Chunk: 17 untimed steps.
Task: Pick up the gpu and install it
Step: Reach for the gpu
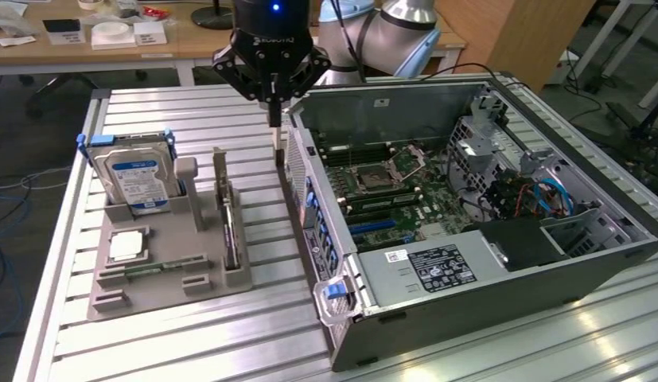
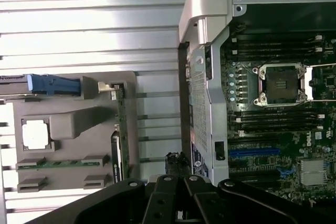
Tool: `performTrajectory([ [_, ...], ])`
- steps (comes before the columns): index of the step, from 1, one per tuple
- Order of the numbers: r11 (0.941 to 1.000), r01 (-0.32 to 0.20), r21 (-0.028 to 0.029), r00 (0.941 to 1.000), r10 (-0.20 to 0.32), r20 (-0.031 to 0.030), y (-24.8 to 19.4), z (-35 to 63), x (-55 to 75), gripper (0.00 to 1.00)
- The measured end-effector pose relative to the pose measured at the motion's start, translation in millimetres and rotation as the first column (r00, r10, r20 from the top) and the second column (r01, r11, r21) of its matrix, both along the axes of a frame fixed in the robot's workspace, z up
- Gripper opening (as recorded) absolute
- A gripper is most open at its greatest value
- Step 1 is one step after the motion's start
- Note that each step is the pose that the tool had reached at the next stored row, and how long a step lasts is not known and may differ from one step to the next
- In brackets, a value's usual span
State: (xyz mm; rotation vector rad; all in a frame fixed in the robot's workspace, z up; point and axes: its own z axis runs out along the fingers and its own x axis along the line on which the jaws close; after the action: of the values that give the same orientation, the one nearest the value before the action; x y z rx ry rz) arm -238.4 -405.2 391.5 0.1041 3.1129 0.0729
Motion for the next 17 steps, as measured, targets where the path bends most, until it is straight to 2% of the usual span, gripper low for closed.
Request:
performTrajectory([
  [17,0.9985,-0.054,0.0013,0.9985,0.054,0.0001,-0.3,-3.7,-23.4,0.11],
])
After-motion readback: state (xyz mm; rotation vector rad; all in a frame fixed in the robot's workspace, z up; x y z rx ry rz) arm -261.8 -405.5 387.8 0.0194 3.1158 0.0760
